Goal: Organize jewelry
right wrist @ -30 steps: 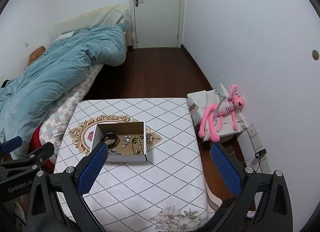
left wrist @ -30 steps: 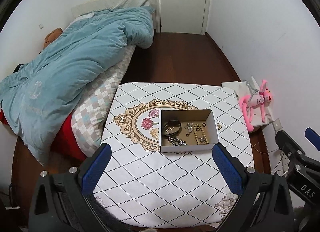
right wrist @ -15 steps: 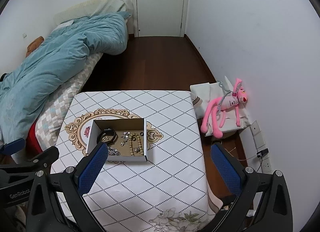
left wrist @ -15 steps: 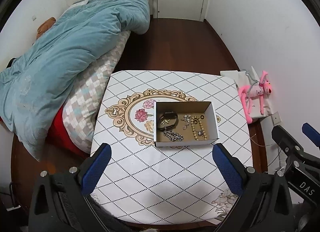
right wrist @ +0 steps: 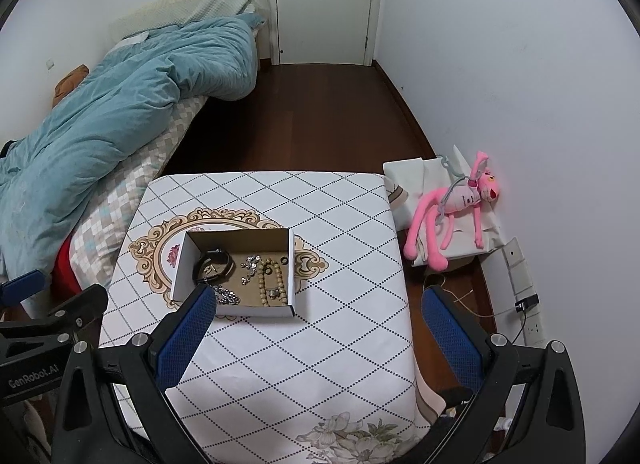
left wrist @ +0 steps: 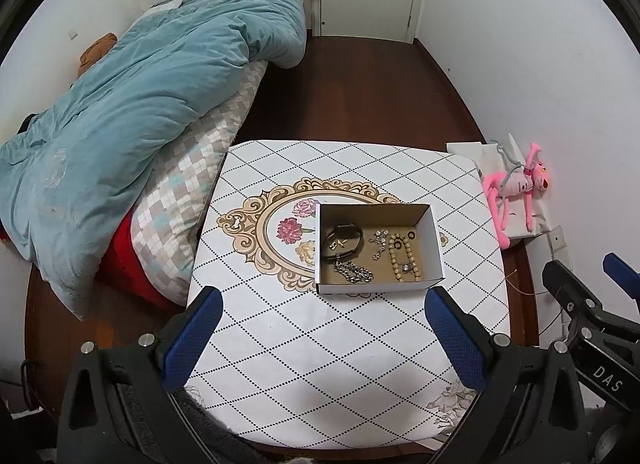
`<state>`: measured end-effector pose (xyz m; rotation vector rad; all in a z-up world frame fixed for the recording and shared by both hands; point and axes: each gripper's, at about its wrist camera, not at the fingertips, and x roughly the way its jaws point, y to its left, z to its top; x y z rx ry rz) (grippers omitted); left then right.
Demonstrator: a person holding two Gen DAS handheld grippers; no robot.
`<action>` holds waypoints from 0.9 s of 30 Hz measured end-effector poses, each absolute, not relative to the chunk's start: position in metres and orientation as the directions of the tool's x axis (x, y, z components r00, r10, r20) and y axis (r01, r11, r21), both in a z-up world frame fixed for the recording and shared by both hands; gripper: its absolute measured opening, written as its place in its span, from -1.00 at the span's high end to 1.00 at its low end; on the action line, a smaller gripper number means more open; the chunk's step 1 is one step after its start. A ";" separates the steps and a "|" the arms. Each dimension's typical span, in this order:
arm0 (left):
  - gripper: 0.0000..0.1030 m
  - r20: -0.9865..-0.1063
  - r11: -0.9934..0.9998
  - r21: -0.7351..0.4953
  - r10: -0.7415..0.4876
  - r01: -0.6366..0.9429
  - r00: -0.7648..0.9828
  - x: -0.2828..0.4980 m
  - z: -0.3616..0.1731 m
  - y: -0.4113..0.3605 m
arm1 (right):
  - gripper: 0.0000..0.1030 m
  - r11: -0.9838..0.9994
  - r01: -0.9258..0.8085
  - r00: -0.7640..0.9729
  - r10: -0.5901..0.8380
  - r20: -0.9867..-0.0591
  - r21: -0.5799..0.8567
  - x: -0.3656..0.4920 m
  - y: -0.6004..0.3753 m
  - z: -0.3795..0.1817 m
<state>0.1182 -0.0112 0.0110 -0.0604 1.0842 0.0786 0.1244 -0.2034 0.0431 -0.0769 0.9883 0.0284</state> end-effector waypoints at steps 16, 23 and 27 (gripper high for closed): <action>-1.00 -0.881 0.996 0.007 0.045 -0.083 0.470 0.116 0.008 -0.010 | -1.00 0.996 -0.067 0.531 -0.014 -0.847 -0.058 0.124 -0.205 0.038; -1.00 -0.879 0.997 0.011 0.044 -0.073 0.475 0.116 0.008 -0.011 | -1.00 0.996 -0.070 0.526 -0.013 -0.851 -0.058 0.124 -0.205 0.037; -1.00 -0.879 0.997 0.012 0.044 -0.071 0.474 0.115 0.007 -0.012 | -1.00 0.996 -0.070 0.524 -0.015 -0.852 -0.060 0.123 -0.206 0.036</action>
